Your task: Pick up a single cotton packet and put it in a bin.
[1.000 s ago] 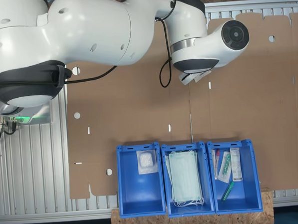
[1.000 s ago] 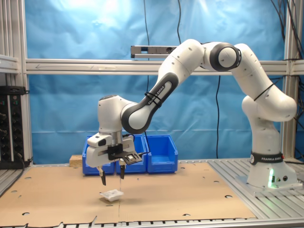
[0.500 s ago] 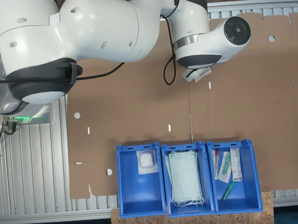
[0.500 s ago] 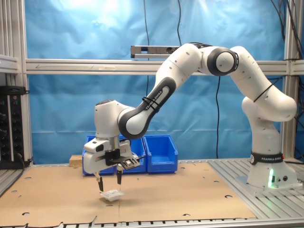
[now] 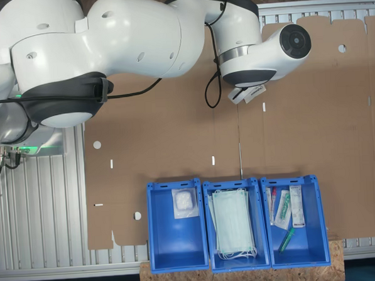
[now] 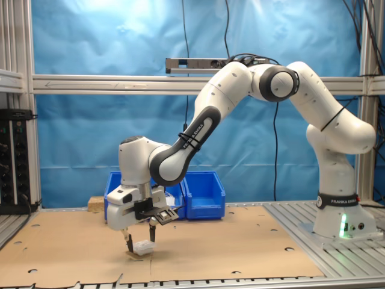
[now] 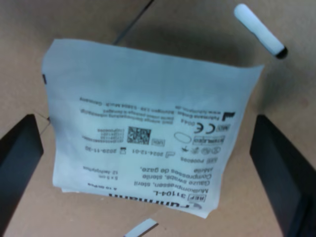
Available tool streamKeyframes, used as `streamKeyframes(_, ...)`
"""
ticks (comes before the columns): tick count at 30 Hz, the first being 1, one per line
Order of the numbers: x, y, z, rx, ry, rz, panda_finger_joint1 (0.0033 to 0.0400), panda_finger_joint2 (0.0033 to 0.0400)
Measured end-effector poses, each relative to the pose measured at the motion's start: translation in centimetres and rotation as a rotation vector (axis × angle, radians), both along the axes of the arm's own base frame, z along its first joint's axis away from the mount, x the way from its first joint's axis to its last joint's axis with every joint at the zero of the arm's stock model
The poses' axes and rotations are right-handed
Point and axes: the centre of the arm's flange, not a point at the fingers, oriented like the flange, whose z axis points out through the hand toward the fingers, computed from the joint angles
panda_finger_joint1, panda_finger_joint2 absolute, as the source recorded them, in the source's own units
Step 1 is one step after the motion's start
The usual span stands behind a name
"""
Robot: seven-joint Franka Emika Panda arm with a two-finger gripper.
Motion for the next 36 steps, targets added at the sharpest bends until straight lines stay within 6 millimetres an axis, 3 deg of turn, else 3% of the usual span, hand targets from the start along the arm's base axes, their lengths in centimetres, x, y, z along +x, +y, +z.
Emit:
streamKeyframes(12, 0.4, 0.1, -1.8, -0.007, 0.011, 0.012, 0.0400, 0.0400)
streamKeyframes(36, 0.8, 0.2, -1.7, -0.006, 0.004, 0.029, 0.0400, 0.0400)
